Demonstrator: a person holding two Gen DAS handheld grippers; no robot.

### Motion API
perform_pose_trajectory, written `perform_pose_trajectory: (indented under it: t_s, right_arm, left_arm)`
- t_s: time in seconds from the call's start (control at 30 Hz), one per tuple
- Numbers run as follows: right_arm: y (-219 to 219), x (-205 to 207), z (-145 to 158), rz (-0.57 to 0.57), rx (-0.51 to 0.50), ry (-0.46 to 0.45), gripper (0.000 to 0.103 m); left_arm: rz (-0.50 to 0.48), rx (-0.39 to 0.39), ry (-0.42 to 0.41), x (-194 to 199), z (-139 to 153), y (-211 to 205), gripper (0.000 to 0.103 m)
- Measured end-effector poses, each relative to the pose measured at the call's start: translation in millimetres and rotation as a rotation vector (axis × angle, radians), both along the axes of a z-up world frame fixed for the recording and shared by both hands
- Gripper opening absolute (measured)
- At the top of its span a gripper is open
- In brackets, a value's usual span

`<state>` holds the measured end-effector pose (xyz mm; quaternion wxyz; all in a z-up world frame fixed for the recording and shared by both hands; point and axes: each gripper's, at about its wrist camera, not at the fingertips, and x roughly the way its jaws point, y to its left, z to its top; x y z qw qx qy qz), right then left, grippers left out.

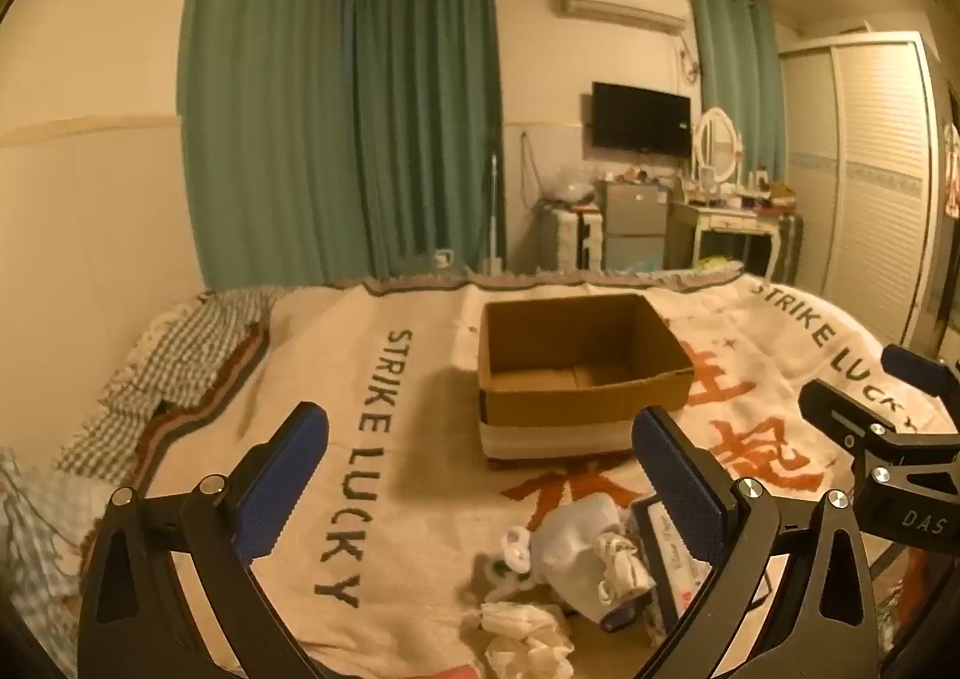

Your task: Organize soft objects

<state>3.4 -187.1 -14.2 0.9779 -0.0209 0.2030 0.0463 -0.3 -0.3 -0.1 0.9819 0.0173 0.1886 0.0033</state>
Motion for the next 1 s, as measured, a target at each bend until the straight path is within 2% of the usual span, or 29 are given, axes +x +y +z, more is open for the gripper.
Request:
perform_pose_trajectory:
  t_s: [0.17, 0.2, 0.23, 1.0]
  right_arm:
    - [-1.4, 0.3, 1.3, -0.001, -0.004, -0.003, 0.103]
    - [-1.6, 0.4, 1.6, -0.002, -0.004, -0.004, 0.103]
    - [-1.8, 0.5, 1.7, -0.003, -0.005, -0.005, 0.103]
    - [1.1, -1.2, 3.1, -0.004, -0.008, -0.007, 0.103]
  left_arm:
    - [0.001, 0.008, 0.012, 2.3, -2.7, -2.5, 0.103]
    - [0.008, -0.016, 0.008, 0.9, -0.9, 2.3, 0.103]
    - [0.001, 0.003, 0.000, -1.3, -1.9, -0.3, 0.103]
    - [-0.007, 0.002, -0.007, -0.3, 1.6, 0.8, 0.103]
